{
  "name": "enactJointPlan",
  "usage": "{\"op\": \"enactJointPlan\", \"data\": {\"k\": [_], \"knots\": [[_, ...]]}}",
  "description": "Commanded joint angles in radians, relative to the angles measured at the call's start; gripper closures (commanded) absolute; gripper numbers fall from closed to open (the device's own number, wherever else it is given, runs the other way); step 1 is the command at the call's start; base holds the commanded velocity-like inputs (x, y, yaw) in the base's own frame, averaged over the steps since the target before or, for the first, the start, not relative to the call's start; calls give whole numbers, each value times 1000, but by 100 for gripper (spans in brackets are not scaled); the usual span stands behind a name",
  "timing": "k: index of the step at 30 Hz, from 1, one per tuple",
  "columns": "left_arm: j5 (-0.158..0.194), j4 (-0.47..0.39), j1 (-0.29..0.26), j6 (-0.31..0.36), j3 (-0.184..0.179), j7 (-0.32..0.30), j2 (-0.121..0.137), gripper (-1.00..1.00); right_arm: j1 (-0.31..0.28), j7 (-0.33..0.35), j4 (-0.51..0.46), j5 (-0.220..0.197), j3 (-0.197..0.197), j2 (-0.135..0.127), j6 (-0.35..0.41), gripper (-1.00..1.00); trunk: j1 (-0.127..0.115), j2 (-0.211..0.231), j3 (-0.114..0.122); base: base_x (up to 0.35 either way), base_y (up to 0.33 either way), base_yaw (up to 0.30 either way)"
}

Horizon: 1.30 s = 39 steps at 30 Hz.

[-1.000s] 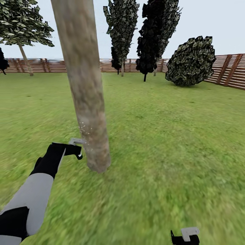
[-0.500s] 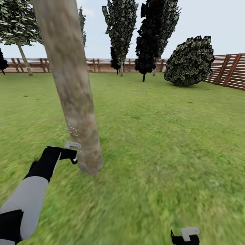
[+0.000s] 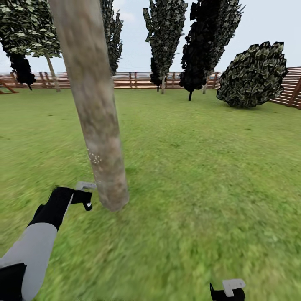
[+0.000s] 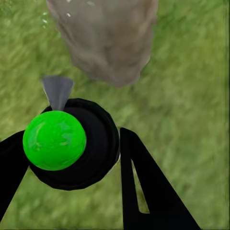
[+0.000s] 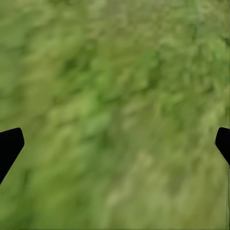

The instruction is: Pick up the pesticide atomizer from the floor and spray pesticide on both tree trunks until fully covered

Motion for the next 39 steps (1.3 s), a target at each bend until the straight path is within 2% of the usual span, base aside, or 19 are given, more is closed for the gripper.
{"op": "enactJointPlan", "data": {"k": [1,2,4,7,10,11,14,15,16,17,20,22,24,26,28,31,36,39], "knots": [[-3,0,4,-1,0,0,-21,100,0,0,0,0,0,0,0,-100,0,0,0,61,-273,43],[-4,0,5,-1,0,1,-36,100,0,0,0,0,0,0,0,-100,0,0,0,86,-273,22],[-4,0,6,-1,1,1,-46,100,0,0,0,0,0,0,0,-100,0,0,0,118,-272,9],[-5,11,9,0,8,73,9,100,0,0,0,0,0,0,0,-100,0,0,0,151,-265,1],[-5,13,15,-1,7,90,28,100,0,0,-1,0,0,0,0,-100,0,0,0,154,-265,0],[-4,18,37,-1,5,95,26,100,0,0,-1,0,0,0,0,-100,0,0,0,154,-264,0],[2,62,51,-3,2,97,6,100,0,0,-1,0,0,0,-1,-100,0,0,0,154,-264,0],[3,76,52,-5,1,97,-5,100,0,0,-1,0,0,0,-1,-100,0,0,0,152,-264,0],[4,100,54,-9,3,97,-35,100,0,0,-1,0,0,0,-1,-100,0,0,0,139,-264,0],[4,110,54,-11,5,97,-49,100,0,0,-1,0,0,0,-2,-100,0,0,0,128,-264,0],[3,114,54,-12,14,97,-46,100,0,0,-1,0,0,0,-2,-100,0,0,0,123,-264,0],[0,115,55,-12,70,96,-4,100,0,0,-1,0,0,0,-2,-100,0,0,0,120,-264,0],[0,116,57,-12,103,96,36,100,0,0,-2,0,0,0,-2,-100,0,0,0,120,-264,0],[0,116,78,-15,120,96,68,100,0,0,-2,0,0,0,-2,-100,0,0,0,120,-264,0],[0,116,86,-17,122,97,73,100,0,0,-2,0,0,0,-2,-100,0,0,0,120,-264,0],[3,117,90,-18,125,97,67,100,0,0,-2,0,0,0,-2,-100,0,0,0,120,-264,97],[3,116,91,-18,126,98,16,100,0,0,-1,0,0,0,-2,-100,0,0,0,135,-256,267],[0,116,92,-18,134,98,23,100,0,0,-1,0,0,0,-2,-100,0,0,0,92,-137,278]]}}
